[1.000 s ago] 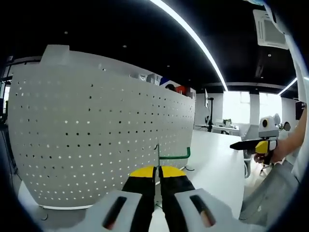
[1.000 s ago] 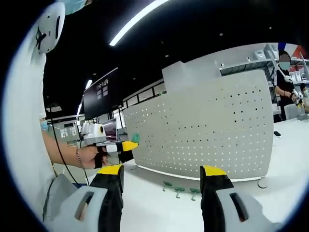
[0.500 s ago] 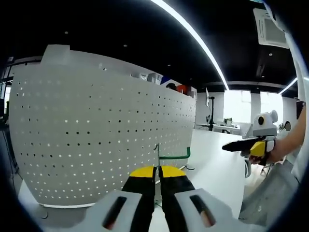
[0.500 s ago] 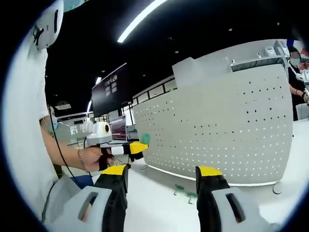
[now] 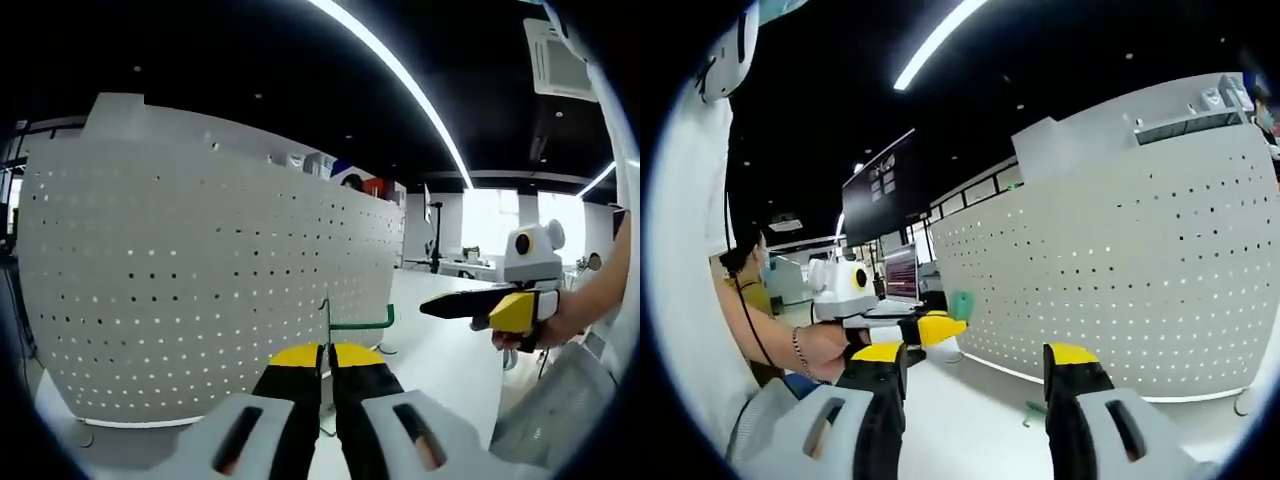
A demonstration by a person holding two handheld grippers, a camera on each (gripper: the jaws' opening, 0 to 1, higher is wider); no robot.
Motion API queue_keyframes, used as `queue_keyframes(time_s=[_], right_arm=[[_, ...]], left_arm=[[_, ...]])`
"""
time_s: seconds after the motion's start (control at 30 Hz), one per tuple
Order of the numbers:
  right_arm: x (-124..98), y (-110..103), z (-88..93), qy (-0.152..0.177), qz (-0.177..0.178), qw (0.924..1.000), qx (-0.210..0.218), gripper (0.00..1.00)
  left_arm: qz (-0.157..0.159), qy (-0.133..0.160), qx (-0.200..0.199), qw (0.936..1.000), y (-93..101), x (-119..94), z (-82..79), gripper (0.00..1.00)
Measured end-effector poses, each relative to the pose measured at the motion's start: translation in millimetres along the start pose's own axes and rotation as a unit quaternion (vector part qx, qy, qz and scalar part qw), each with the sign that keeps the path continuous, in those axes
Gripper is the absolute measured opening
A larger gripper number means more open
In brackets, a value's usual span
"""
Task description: Insert the hook assembly into the mounting plate slot until the hook locks in place.
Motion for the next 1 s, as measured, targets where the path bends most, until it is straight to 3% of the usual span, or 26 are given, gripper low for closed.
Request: queue_keyframes(time_s=[0.43, 1.0], right_arm=[[31.7, -5.6, -5.1, 0.010, -0.014, 0.9998, 0.006, 0.51], [51.3, -11.4, -4.9, 0.018, -0.021, 0.9992, 0.029, 0.45]], left_arm=[[0.004, 0.002, 0.002, 1.0000, 5.2, 2.2, -2.8, 0.02], [0.008, 0.005, -0.003, 0.9999, 11.4, 4.4, -3.2, 0.02]])
Point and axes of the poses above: the point that each gripper's makers call its tool centre point, and the gripper's own axes: x roughly forward along the fingers, y roughly to its right, z roughly out of its underside, the point moved 1 cm from there along -x, roughly backward along the fingers
